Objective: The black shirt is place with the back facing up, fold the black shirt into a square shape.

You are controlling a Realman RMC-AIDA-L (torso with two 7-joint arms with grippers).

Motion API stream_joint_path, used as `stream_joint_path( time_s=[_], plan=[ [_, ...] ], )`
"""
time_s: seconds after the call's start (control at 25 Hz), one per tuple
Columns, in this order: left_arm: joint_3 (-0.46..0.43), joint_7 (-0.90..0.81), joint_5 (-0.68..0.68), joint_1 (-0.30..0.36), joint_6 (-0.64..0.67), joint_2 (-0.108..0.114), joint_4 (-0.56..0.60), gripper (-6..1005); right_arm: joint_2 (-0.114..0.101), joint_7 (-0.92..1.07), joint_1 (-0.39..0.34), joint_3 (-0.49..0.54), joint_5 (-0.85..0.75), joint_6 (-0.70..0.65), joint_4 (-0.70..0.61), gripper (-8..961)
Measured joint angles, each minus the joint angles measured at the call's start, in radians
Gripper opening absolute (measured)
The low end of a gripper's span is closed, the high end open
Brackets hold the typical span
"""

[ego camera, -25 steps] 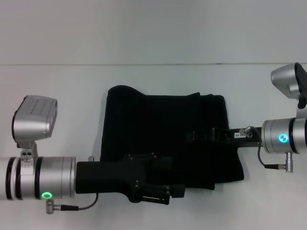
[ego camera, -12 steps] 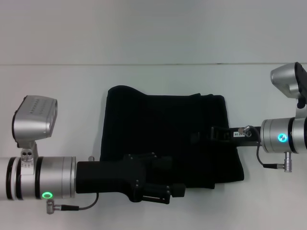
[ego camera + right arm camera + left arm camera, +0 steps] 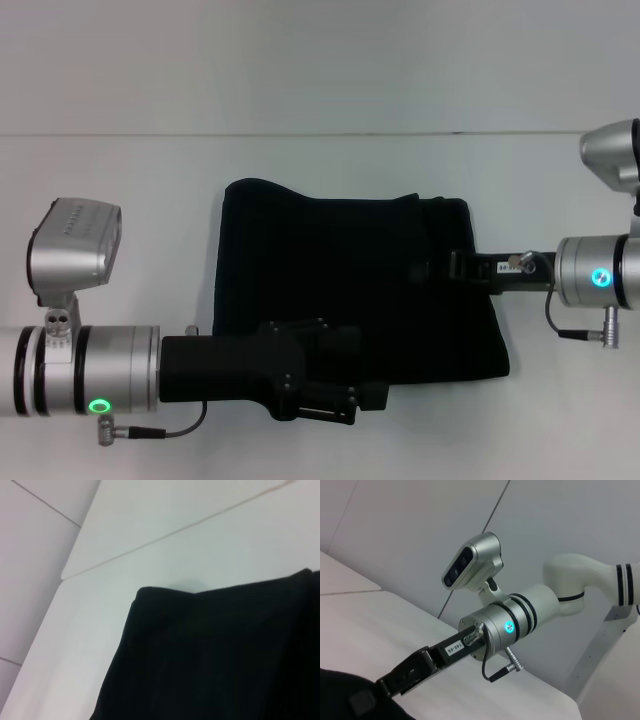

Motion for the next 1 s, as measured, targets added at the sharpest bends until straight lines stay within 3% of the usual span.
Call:
stream_joint_path(
  time_s=[1.0],
  plan=[
    [-0.003, -0.023, -0.008, -0.002, 0.0, 0.001, 0.0, 949, -0.024, 0.005, -0.02, 0.002, 0.001, -0.107, -0.123, 62]
  ],
)
